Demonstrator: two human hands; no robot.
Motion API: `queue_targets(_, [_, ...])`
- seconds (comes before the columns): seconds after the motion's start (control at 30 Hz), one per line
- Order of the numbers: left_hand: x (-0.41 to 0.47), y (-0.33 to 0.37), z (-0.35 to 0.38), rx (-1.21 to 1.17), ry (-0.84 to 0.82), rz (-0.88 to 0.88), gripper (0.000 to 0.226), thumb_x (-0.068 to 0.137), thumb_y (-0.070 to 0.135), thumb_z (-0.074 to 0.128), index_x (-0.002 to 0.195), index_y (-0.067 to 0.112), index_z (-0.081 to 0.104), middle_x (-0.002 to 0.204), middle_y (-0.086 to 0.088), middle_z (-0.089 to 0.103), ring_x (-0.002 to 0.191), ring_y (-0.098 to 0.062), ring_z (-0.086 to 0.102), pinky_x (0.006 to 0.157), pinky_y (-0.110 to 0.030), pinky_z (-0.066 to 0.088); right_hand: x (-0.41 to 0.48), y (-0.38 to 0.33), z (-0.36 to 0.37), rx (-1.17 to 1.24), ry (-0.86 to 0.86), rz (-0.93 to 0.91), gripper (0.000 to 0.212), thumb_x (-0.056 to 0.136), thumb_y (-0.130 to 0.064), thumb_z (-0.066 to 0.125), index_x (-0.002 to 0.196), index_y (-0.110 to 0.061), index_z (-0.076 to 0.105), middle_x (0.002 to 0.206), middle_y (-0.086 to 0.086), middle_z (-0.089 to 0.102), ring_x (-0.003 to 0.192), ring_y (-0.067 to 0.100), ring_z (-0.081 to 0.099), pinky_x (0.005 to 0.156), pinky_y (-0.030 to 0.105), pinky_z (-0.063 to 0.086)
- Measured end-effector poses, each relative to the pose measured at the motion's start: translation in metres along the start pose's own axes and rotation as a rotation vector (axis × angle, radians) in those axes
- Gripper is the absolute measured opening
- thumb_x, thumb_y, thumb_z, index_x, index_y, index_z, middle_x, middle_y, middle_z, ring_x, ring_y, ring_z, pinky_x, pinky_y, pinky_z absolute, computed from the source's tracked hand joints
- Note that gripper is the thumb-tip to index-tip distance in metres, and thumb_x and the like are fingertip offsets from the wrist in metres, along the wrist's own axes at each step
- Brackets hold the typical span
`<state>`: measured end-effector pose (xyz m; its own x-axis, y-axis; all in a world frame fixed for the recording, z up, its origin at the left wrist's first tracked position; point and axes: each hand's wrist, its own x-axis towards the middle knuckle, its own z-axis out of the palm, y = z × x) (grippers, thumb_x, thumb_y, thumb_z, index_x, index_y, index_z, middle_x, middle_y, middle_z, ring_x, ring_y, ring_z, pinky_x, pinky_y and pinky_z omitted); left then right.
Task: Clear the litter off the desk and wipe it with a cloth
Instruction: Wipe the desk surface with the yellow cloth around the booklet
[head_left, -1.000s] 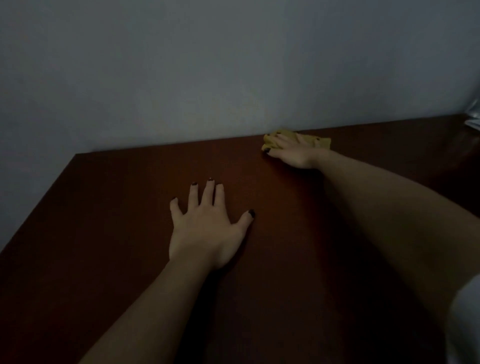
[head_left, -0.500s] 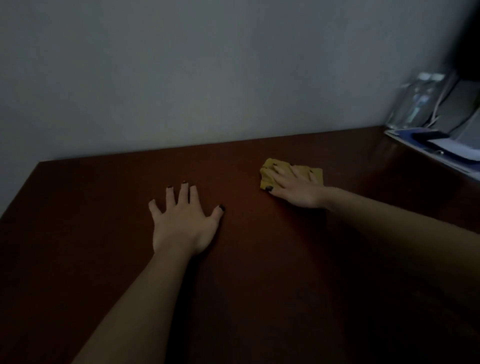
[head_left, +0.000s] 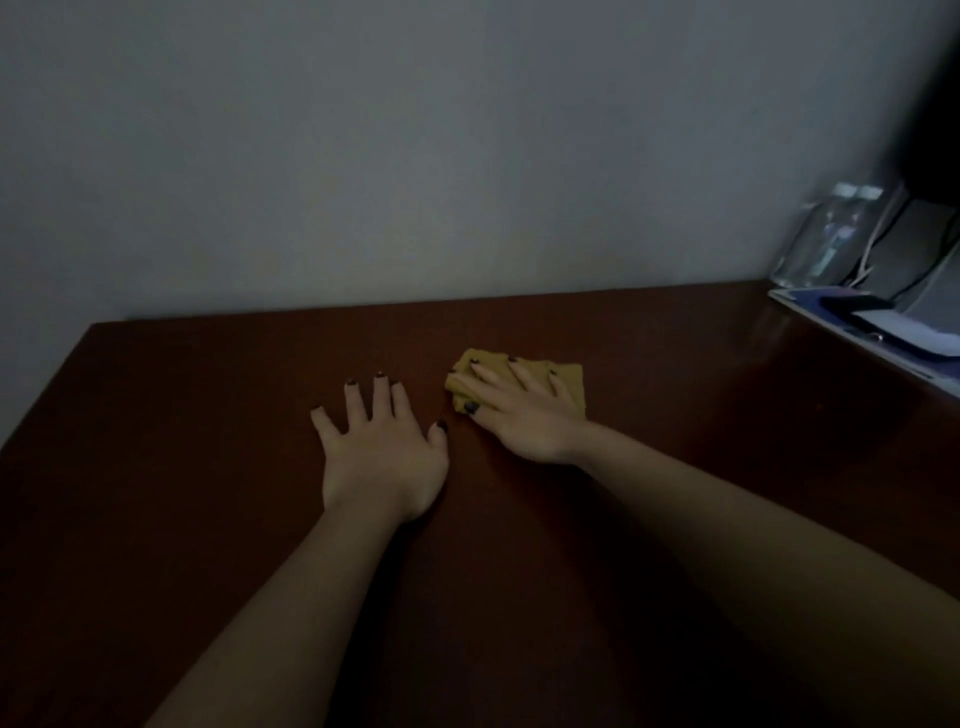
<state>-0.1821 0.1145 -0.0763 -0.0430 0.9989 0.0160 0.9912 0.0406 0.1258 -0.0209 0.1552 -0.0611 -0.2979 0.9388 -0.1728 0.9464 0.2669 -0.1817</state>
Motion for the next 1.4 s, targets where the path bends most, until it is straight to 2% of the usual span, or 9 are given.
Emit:
queue_targets(0.2, [-0.001,-0.004,0.001,0.004,-0.005,0.022,0.07,0.094,0.054,0.009,0.151,0.015,-0.002,0.159,-0.003,-0.008,0.145,-0.028,-0.012,0.112,-0.057,-0.004,0.065,0.007,-0.014,0.026,0.039,-0.015,0.045,0.099,-0.044,0.022,0.141,-0.056,0.012,0.157,-0.02,0.001,0.145,0.017,-0.003,0.112,0.054,-0.005])
queue_targets(0.37, [0.0,-0.007,0.002,0.003,0.019,0.033,0.07,0.093,0.055,0.006,0.15,0.015,-0.006,0.159,-0.002,-0.011,0.145,-0.027,-0.015,0.112,-0.056,-0.006,0.119,0.016,-0.028,0.009,0.096,0.023,0.046,0.099,-0.043,0.02,0.143,-0.052,0.011,0.157,-0.02,0.002,0.145,0.018,0.0,0.113,0.054,-0.002])
queue_targets(0.57, [-0.003,-0.008,0.005,-0.006,0.031,0.036,0.07,0.092,0.056,0.006,0.149,0.018,-0.008,0.158,0.001,-0.013,0.144,-0.025,-0.018,0.112,-0.054,-0.01,0.161,0.021,-0.035,0.009,0.11,0.092,0.047,0.1,-0.044,0.016,0.146,-0.047,0.009,0.157,-0.017,-0.001,0.145,0.019,-0.001,0.113,0.054,-0.005])
queue_targets(0.73, [-0.002,-0.006,0.0,-0.012,-0.002,0.033,0.07,0.093,0.056,0.009,0.15,0.019,-0.004,0.159,0.001,-0.009,0.145,-0.025,-0.013,0.113,-0.054,-0.007,0.135,0.028,-0.036,-0.043,0.054,0.011,0.048,0.1,-0.045,0.015,0.146,-0.046,0.002,0.157,-0.016,-0.004,0.145,0.019,-0.005,0.112,0.054,-0.01])
queue_targets(0.97, [-0.003,-0.002,-0.004,-0.028,-0.026,0.023,0.069,0.094,0.057,0.013,0.151,0.02,0.002,0.16,0.0,-0.005,0.146,-0.025,-0.009,0.113,-0.055,-0.003,0.024,0.041,-0.024,-0.113,-0.069,-0.209,0.046,0.099,-0.049,0.015,0.14,-0.057,-0.003,0.155,-0.023,-0.008,0.144,0.013,-0.013,0.112,0.051,-0.012])
queue_targets(1.07, [-0.003,-0.003,-0.006,-0.029,-0.036,0.035,0.064,0.095,0.055,0.012,0.151,0.024,0.001,0.16,-0.001,-0.006,0.145,-0.026,-0.011,0.113,-0.055,-0.004,-0.026,0.051,-0.019,-0.134,-0.104,-0.319,0.042,0.094,-0.057,0.008,0.13,-0.065,-0.012,0.151,-0.029,-0.011,0.141,0.007,-0.018,0.11,0.046,-0.018])
queue_targets(1.17, [-0.004,-0.006,-0.005,-0.013,-0.037,0.057,0.061,0.095,0.054,0.009,0.15,0.031,-0.001,0.159,-0.003,-0.008,0.145,-0.028,-0.012,0.113,-0.056,-0.005,-0.047,0.065,-0.019,-0.113,-0.121,-0.406,0.042,0.086,-0.065,0.003,0.125,-0.07,-0.012,0.149,-0.033,-0.01,0.139,0.0,-0.02,0.11,0.039,-0.02])
queue_targets(1.3, [-0.002,-0.008,-0.004,0.004,-0.022,0.058,0.061,0.094,0.055,0.006,0.15,0.031,-0.004,0.159,-0.003,-0.009,0.145,-0.029,-0.012,0.112,-0.057,-0.005,-0.007,0.078,-0.025,-0.138,-0.078,-0.315,0.04,0.089,-0.061,0.006,0.125,-0.066,-0.011,0.146,-0.034,-0.01,0.142,0.004,-0.013,0.113,0.04,-0.012])
queue_targets(1.4, [-0.003,-0.009,-0.002,0.001,-0.002,0.062,0.061,0.094,0.055,0.006,0.149,0.032,-0.005,0.159,-0.003,-0.01,0.145,-0.028,-0.013,0.112,-0.056,-0.005,0.044,0.093,-0.032,-0.173,0.013,-0.168,0.045,0.1,-0.048,0.016,0.141,-0.051,-0.002,0.155,-0.021,-0.003,0.144,0.011,-0.004,0.115,0.043,-0.002])
